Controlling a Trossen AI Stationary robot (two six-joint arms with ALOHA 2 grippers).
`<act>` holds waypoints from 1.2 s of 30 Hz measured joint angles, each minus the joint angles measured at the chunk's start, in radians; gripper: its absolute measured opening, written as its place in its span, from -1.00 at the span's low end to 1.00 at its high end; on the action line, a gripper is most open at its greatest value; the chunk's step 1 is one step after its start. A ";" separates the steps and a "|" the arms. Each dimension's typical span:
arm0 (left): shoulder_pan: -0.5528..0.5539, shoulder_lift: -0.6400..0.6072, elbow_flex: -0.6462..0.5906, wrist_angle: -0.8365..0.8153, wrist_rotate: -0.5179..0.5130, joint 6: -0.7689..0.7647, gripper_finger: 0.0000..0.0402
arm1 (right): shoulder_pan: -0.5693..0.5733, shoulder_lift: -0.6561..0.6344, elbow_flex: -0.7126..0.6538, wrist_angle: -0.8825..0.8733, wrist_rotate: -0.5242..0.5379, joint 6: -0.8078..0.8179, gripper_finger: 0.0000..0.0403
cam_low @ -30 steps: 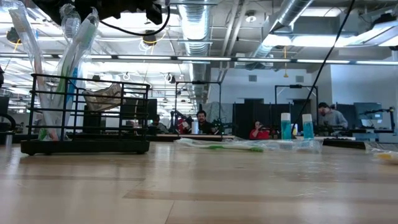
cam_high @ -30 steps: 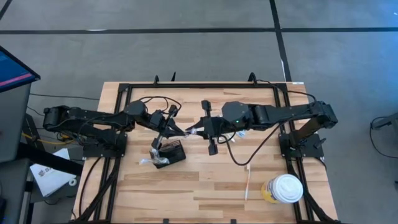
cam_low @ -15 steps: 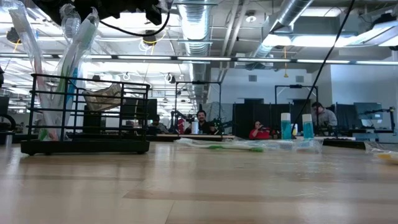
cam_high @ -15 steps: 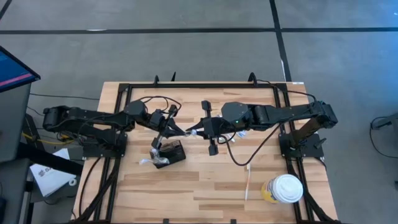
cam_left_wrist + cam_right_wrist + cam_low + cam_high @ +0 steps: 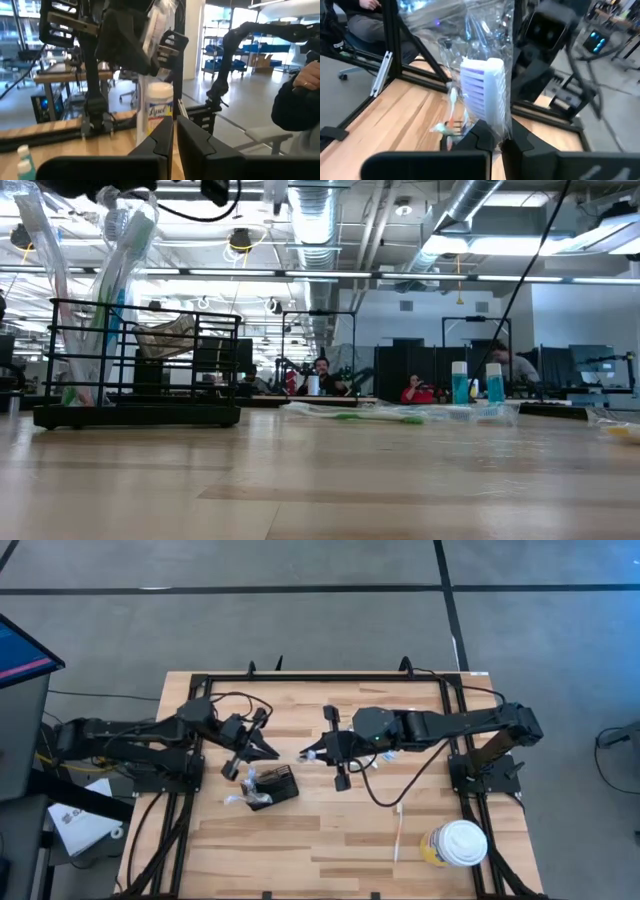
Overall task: Pick & Place toothbrushing station
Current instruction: Put the left purple toothbrush into the top right section of the mesh organizer
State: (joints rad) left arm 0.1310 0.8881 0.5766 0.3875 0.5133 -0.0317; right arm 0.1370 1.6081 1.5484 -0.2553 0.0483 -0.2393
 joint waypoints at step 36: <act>-0.002 -0.085 0.000 -0.206 0.000 -0.002 -0.97 | -0.154 0.214 -0.245 0.507 -0.231 0.173 -0.97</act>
State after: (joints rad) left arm 0.1295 0.8032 0.5762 0.1814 0.5129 -0.0338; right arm -0.0173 1.8224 1.3032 0.2515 -0.1827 -0.0659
